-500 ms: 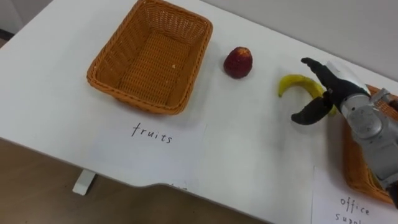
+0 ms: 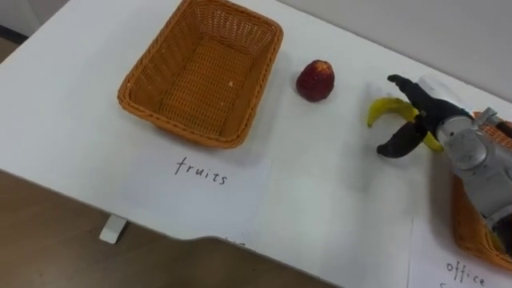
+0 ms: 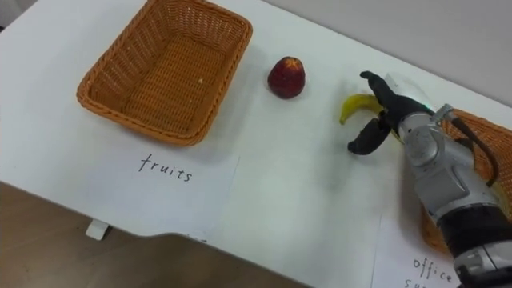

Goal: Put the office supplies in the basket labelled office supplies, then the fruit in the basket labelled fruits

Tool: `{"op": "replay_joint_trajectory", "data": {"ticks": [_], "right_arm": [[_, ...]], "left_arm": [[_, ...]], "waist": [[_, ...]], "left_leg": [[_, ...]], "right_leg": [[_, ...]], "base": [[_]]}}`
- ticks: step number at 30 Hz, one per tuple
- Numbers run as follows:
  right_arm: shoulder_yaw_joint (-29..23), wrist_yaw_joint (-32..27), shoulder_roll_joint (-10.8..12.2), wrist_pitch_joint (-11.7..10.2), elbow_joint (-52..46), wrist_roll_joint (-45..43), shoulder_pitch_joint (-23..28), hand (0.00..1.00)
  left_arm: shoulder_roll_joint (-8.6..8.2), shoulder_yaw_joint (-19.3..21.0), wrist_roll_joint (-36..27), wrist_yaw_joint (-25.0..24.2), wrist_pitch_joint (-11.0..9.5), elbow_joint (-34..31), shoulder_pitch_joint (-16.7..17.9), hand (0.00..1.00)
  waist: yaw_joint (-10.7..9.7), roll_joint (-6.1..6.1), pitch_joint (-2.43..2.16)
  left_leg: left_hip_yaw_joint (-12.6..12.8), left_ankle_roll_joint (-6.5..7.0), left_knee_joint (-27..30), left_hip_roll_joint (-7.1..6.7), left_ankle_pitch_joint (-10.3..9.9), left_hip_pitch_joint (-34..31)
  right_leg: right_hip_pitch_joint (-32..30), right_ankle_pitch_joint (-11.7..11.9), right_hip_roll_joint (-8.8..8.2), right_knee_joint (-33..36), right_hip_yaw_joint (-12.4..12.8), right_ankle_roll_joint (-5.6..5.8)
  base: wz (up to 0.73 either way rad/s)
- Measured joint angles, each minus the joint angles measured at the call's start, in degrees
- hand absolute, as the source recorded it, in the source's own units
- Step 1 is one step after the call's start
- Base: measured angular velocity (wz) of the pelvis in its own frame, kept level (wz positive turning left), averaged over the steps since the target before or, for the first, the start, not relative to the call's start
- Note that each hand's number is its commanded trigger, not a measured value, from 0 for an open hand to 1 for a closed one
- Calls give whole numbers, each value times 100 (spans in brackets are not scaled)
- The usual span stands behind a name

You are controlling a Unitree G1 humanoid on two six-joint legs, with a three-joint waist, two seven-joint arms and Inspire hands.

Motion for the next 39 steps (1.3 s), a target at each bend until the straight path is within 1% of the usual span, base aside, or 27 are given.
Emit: {"op": "replay_joint_trajectory", "data": {"ticks": [3, 12, 15, 17, 20, 22, 24, 27, 28, 32, 36, 39], "right_arm": [[8, 0, 0, 1, 25, 1, 0, 0], [8, 8, 0, 6, 39, 0, -6, 0], [104, 8, -8, 7, 241, 4, -165, 0], [235, 14, -55, 15, 361, 3, -284, 0], [362, 16, -55, 19, 623, 3, -470, 0], [450, 22, -55, 99, 768, 3, -583, 0], [450, 62, -55, 120, 839, -1, -594, 0], [452, 131, -57, 131, 1028, 10, -634, 0], [450, 163, -60, 140, 1129, 12, -654, 0], [449, 334, -60, 137, 1422, 107, -773, 0], [447, 534, -80, 141, 1757, 259, -898, 0], [449, 751, -153, 155, 1782, 297, -897, 0]], "left_arm": [[-1, -1, 0, 1, -9, -5, -2, 0], [1, -1, 1, 3, -41, -15, -2, 0], [7, -2, -13, 4, -50, -14, -2, 0], [14, -3, -61, 4, -50, -14, -15, 0], [22, -9, -118, 9, -39, -10, -29, 0], [27, -20, -155, 13, -8, -3, -46, 0], [48, -117, -210, 17, 45, -3, -46, 0], [57, -135, -212, 2, 78, 47, -71, 0], [60, -177, -212, -5, 105, 108, -127, 0], [66, -229, -149, -145, 184, 134, -179, 0], [81, -232, -150, -247, 238, 149, -242, 0], [104, -233, -150, -325, 268, 147, -257, 0]], "waist": [[15, 5, 9], [7, -9, 6], [-1, -38, 9], [-15, -58, 7], [-16, -93, 3], [-14, -114, 7], [-7, -131, 11], [6, -150, 29], [11, -146, 32], [26, -123, 49], [146, -86, 73], [201, -80, 73]], "left_leg": [[-10, 2, -30, -5, 2, -10], [-9, 7, -50, -16, 19, -10], [-18, 7, -54, -15, 19, -15], [-53, 7, -47, -17, 19, -31], [-111, 5, -32, -22, 20, -67], [-162, 5, 38, -29, 20, -98], [-170, 5, 52, -30, 20, -108], [-210, 5, 53, -36, 19, -130], [-221, 5, 54, -36, 19, -130], [-221, 6, 104, -37, 17, -131], [-210, 3, 142, -34, 18, -137], [-212, -2, 142, -33, 23, -159]], "right_leg": [[3, 0, -10, 4, -34, 0], [-2, 0, -13, 8, -60, 0], [-10, 0, -32, 7, -86, 0], [-10, 0, -36, 7, -173, 0], [-11, 1, -38, 5, -267, -1], [-10, 1, -37, 3, -339, -1], [-8, 2, -45, 3, -341, -1], [-7, 4, -43, 4, -399, -1], [2, 12, -38, 3, -407, 1], [31, 18, -18, 1, -404, -2], [32, 36, -9, -2, -382, -21], [18, 46, -10, 1, -389, -25]], "base": [[1], [0], [1], [8], [11], [13], [7], [6], [7], [0], [-2], [0]]}}
